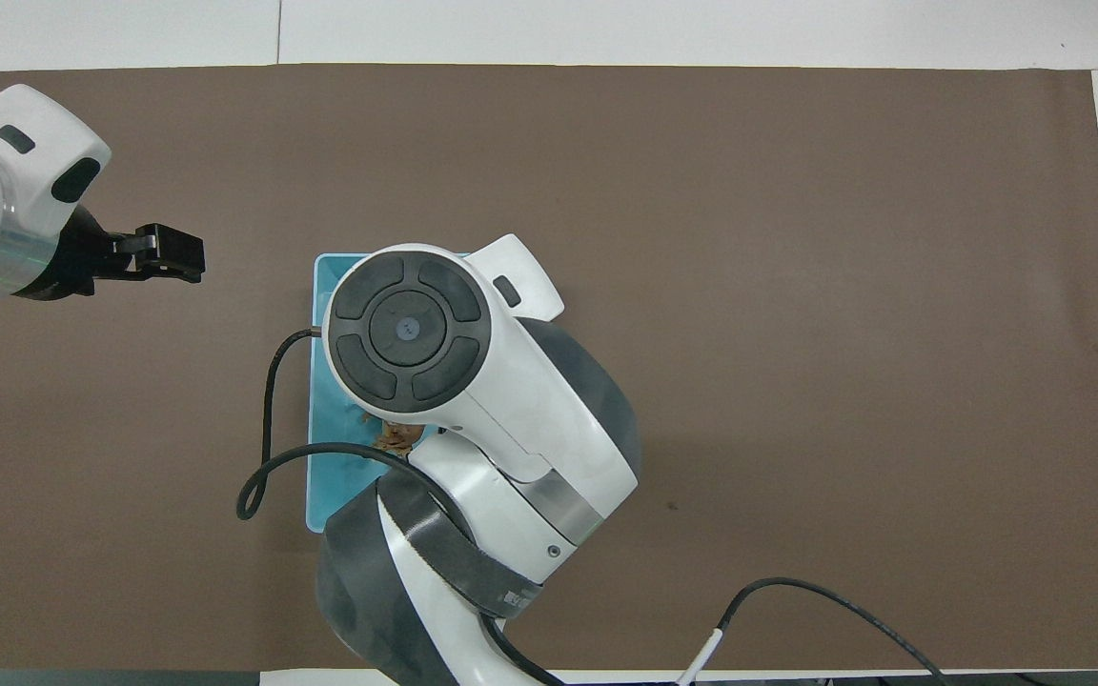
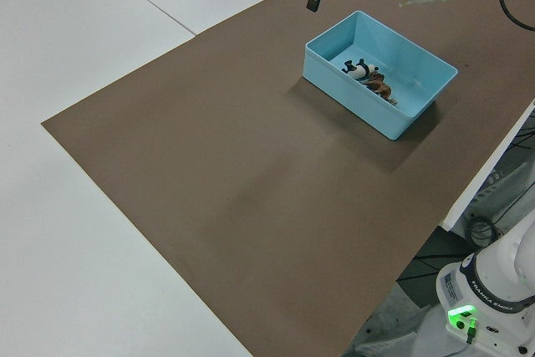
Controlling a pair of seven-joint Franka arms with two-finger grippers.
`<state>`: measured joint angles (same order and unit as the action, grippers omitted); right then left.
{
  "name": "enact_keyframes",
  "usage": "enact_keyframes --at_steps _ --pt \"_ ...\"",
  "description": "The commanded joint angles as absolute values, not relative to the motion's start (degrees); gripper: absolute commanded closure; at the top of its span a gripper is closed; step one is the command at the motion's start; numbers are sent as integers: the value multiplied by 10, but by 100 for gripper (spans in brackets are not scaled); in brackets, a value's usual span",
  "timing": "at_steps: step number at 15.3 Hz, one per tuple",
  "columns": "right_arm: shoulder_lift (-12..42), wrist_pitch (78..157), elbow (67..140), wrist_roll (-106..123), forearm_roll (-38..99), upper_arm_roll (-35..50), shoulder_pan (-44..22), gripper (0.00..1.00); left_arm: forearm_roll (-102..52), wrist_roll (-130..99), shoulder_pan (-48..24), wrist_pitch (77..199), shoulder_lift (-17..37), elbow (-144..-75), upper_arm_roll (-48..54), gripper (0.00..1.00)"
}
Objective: Put all toys into storage box
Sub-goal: 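Lower the cream horse into the box with the right gripper, then open the right gripper and withdraw it from the box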
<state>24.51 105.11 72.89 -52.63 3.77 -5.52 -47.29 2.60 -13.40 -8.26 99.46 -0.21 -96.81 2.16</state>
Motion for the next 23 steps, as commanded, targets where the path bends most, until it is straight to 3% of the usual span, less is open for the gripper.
enact_keyframes --at_steps 1,3,6,10,11,16,18,23 --pt "249 1049 723 -541 43 -55 -475 100 14 -120 -74 971 -10 -965 26 0" --pt "248 1051 737 -545 43 -55 -477 100 14 -120 -75 967 -17 -966 26 0" --pt "288 1097 744 -581 38 -55 -505 100 14 -119 -74 957 -28 -970 26 0" --pt "287 1114 765 -583 40 -55 -504 97 14 -119 -63 955 -28 -968 26 0" --pt "287 1114 764 -588 41 -55 -504 1 14 -118 -60 957 -28 -968 26 0" --pt "284 1072 753 -601 45 -62 -494 0 14 -106 -42 962 -28 -969 26 0" --pt "259 1057 751 -596 36 -69 -472 0 14 -99 -39 961 -28 -968 25 0" --pt "189 1016 755 -439 44 -75 -335 0 12 -99 -38 961 -27 -966 26 0"
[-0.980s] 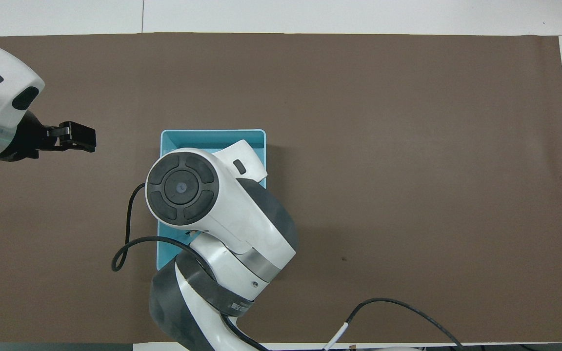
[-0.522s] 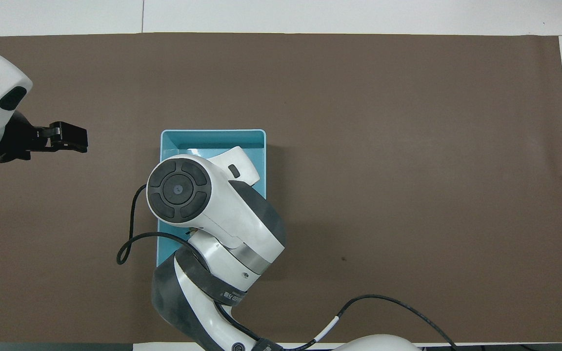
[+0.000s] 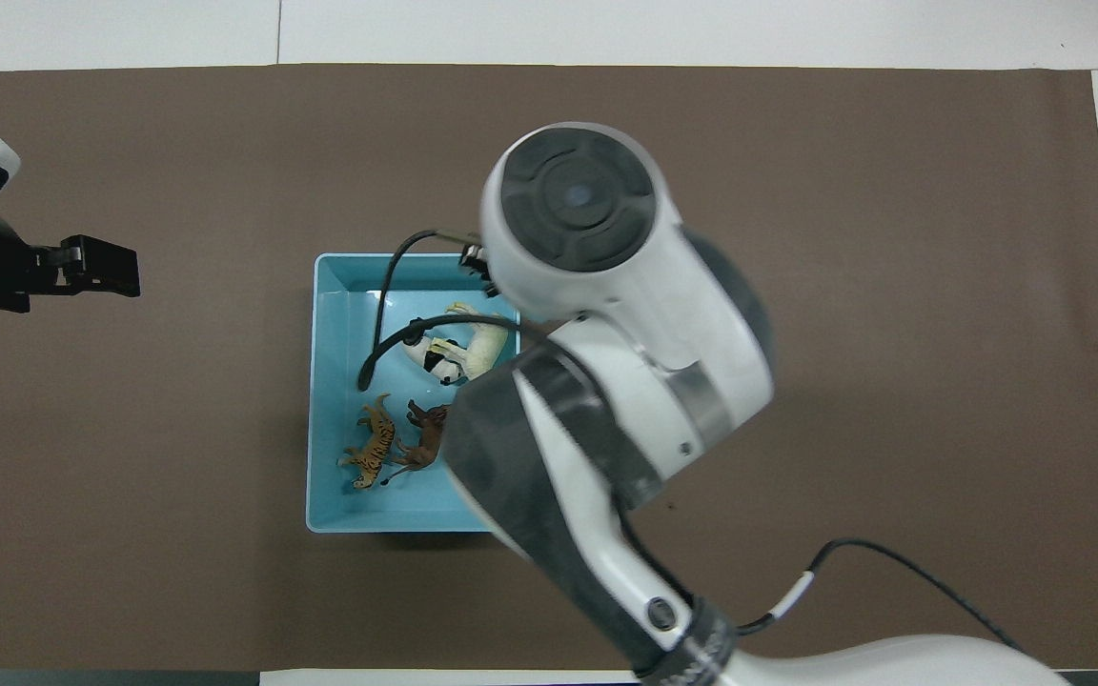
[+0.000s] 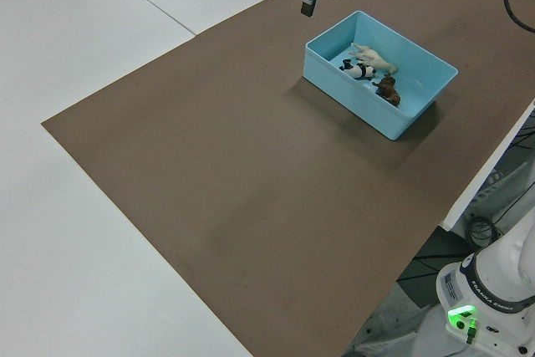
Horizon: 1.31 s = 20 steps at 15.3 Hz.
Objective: Put all toys into storage box
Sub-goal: 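Open the right gripper and withdraw it from the box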
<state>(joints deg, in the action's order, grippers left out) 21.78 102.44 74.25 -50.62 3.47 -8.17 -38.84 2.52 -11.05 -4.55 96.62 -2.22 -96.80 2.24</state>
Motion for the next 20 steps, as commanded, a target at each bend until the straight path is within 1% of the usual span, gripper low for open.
enact_keyframes --at_steps 1,5,7,9,11,14,17,19,20 --pt "182 1016 755 -406 44 -75 -310 0 10 -98 -38 955 -27 -964 26 0" --pt "152 1008 770 -243 44 -75 -216 0 10 -98 -40 943 -3 -927 26 0" --pt "141 973 771 -157 44 -75 -166 0 15 -96 -41 933 1 -926 27 0" --pt "134 963 771 -38 44 -75 -112 0 12 -94 -41 932 -4 -934 29 0" --pt "119 946 772 27 43 -75 -71 0 9 -87 -36 935 -7 -937 29 0" --pt "78 908 790 37 36 -76 -41 0 4 -88 -36 937 0 -927 27 0" --pt "17 873 851 48 32 -76 -23 0 2 -86 -37 929 -7 -940 27 0" --pt "3 841 856 56 4 -76 -22 0 3 -85 -37 932 -12 -950 28 0" --pt "-4 834 854 68 -16 -76 -22 0 4 -86 -37 931 -5 -941 29 0"
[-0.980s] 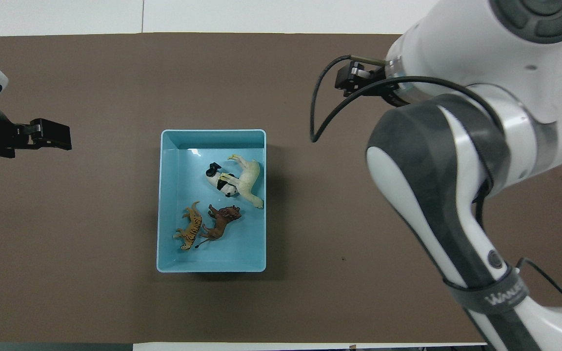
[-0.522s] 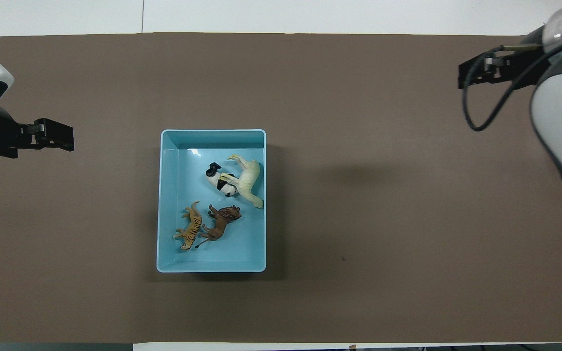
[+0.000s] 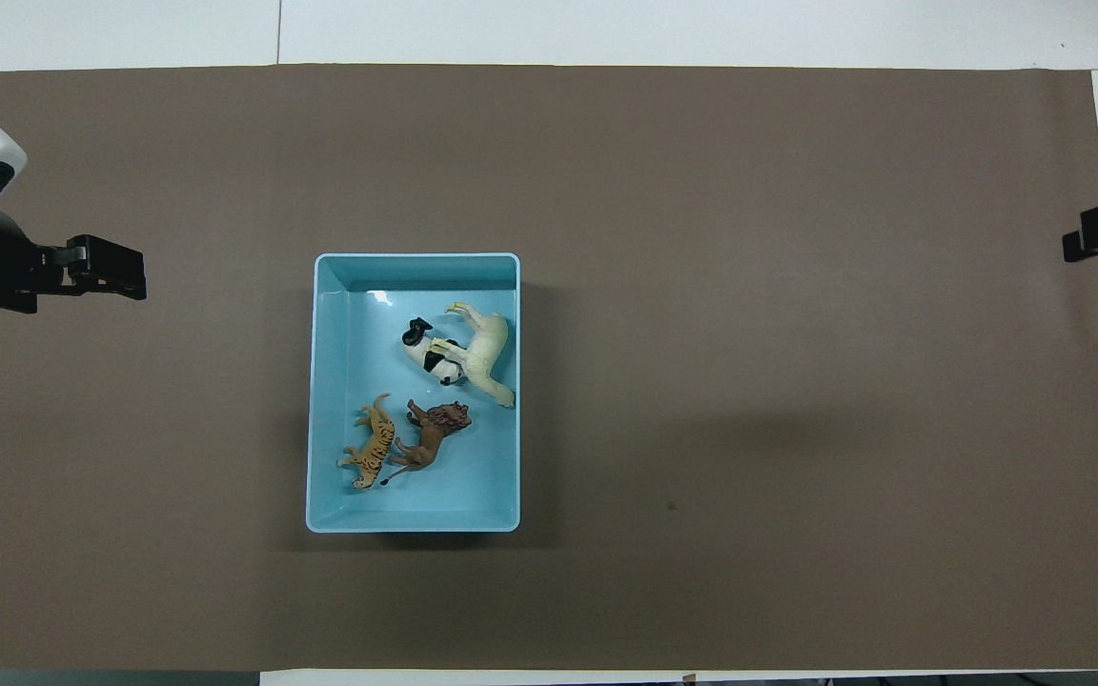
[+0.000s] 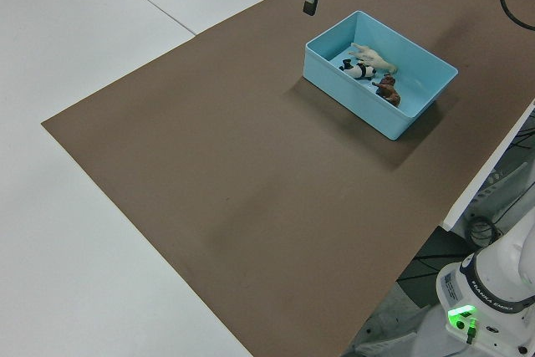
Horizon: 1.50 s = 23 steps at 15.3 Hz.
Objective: Put all toys into storage box
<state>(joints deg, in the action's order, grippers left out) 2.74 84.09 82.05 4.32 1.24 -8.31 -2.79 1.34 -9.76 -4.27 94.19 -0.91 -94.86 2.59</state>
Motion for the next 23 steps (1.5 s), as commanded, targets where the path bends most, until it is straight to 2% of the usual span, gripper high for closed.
enact_keyframes --at_steps 1,5,10,13,23 --pt "-10 828 855 76 -25 -74 -19 0 5 -87 -37 920 3 -928 32 0" --pt "-33 794 865 79 -25 -30 37 0 4 -85 -37 911 0 -927 43 0" --pt "-34 801 868 80 -20 -30 54 0 3 -86 -36 913 -10 -941 42 0" --pt "-26 828 855 78 -22 -31 55 0 4 -91 -36 910 -14 -941 41 0" --pt "-28 816 863 75 -18 -30 54 0 4 -91 -36 910 -15 -941 40 0"
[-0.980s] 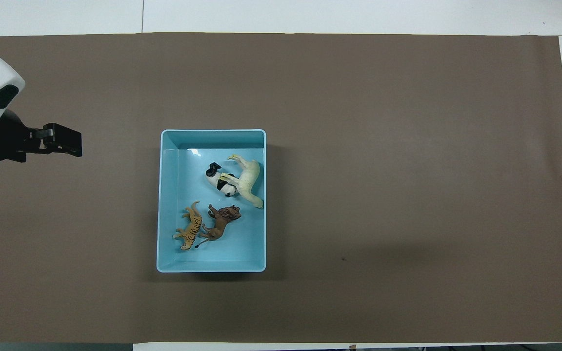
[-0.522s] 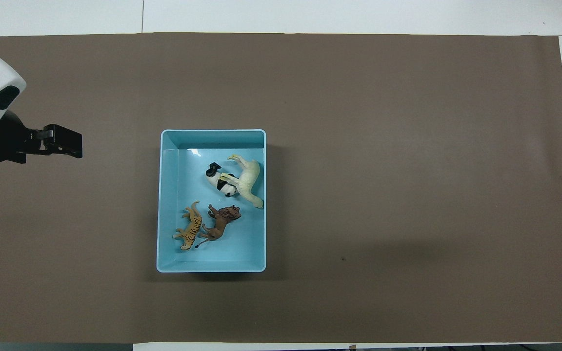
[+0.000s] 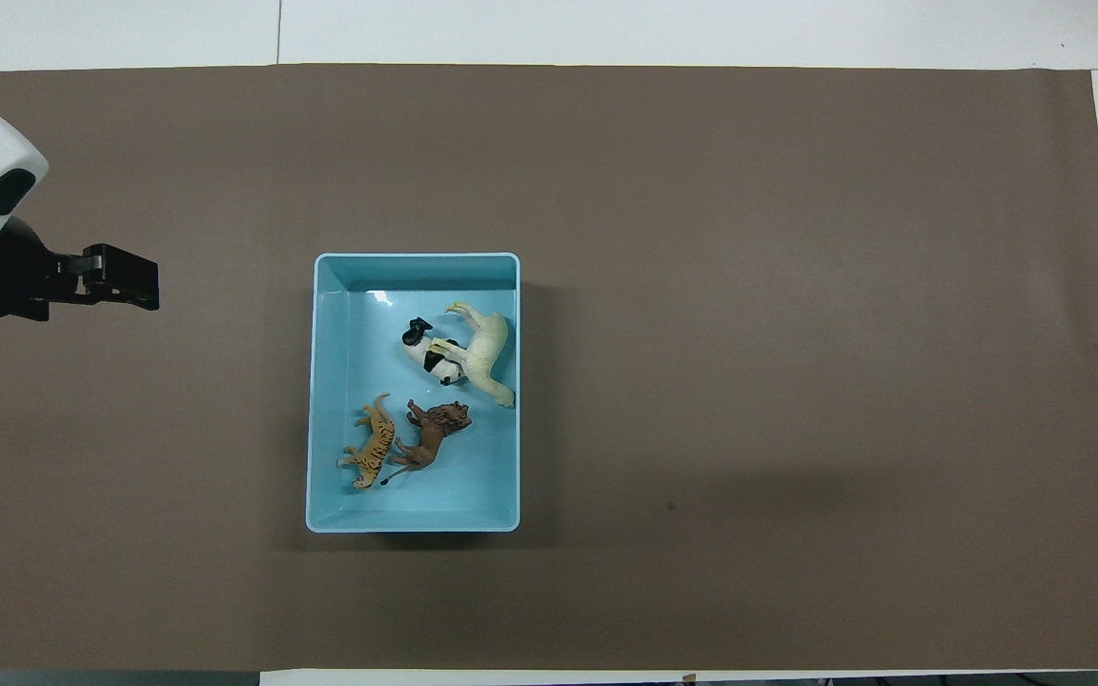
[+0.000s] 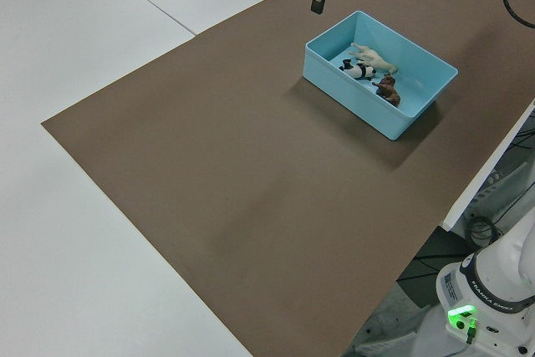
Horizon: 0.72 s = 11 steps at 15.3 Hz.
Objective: Put all toys into storage box
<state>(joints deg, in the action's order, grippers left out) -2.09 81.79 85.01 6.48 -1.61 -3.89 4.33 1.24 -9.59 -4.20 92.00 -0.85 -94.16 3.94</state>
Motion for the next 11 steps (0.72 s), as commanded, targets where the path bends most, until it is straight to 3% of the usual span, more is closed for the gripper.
enact_keyframes --at_steps 1,11 --pt "-27 815 865 75 -17 -30 54 0 4 -91 -36 910 -15 -941 40 0" --pt "-20 815 880 74 -16 -30 55 0 4 -91 -36 910 -15 -941 40 0"
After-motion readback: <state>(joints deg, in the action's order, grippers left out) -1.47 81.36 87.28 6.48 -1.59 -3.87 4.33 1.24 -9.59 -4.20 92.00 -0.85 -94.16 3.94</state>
